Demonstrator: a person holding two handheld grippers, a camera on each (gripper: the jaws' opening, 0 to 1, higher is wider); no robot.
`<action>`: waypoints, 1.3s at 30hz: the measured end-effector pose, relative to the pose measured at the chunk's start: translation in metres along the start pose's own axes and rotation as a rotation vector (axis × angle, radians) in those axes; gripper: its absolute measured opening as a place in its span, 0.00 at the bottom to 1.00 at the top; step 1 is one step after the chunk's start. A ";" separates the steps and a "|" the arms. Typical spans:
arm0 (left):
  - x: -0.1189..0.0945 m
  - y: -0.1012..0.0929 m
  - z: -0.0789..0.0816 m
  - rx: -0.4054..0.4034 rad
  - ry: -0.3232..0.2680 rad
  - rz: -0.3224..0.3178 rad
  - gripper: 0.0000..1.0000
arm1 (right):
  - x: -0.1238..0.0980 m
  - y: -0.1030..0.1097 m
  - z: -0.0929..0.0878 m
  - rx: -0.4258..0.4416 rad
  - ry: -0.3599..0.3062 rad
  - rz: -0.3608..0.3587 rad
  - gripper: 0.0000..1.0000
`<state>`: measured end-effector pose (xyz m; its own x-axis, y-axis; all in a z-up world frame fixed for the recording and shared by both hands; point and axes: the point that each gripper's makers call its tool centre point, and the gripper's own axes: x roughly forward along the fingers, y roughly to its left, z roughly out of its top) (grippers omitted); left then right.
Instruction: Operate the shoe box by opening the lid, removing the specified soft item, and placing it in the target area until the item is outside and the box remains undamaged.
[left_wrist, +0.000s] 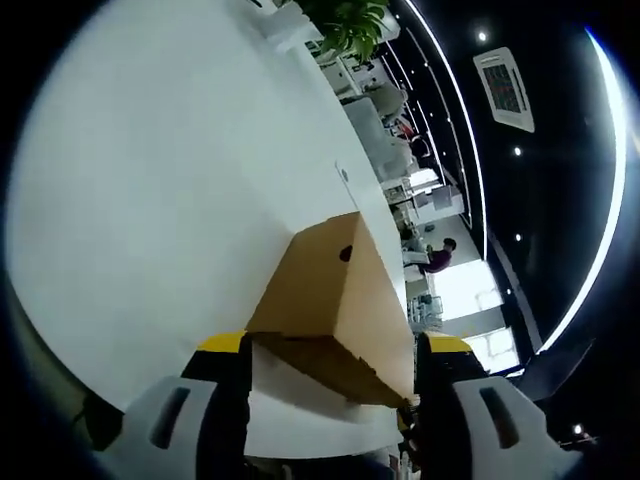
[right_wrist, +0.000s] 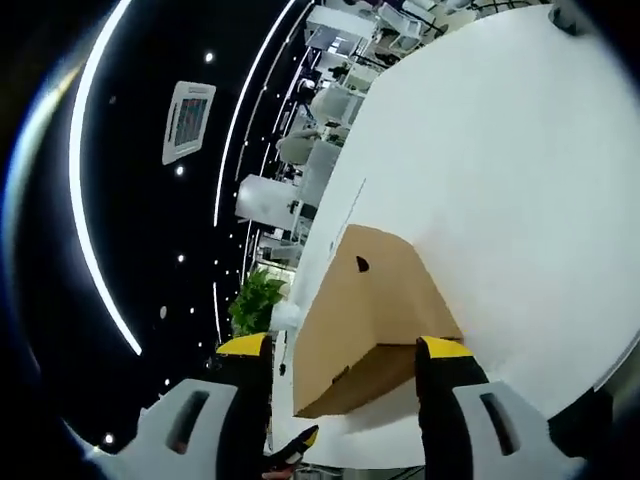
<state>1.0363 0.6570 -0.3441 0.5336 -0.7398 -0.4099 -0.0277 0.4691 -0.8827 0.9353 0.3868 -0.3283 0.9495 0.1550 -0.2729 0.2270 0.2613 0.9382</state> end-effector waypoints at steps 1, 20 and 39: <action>0.001 0.002 -0.001 -0.008 -0.001 0.001 0.69 | 0.001 -0.001 -0.002 0.008 0.004 0.002 0.59; 0.016 0.005 -0.014 0.027 0.060 0.016 0.71 | 0.018 -0.007 -0.026 0.115 0.037 0.002 0.55; 0.031 0.005 -0.019 -0.028 0.034 -0.017 0.64 | 0.028 -0.020 -0.028 0.223 -0.007 -0.015 0.31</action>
<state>1.0361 0.6274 -0.3655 0.5055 -0.7636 -0.4017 -0.0427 0.4429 -0.8956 0.9514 0.4130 -0.3604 0.9470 0.1456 -0.2864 0.2826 0.0467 0.9581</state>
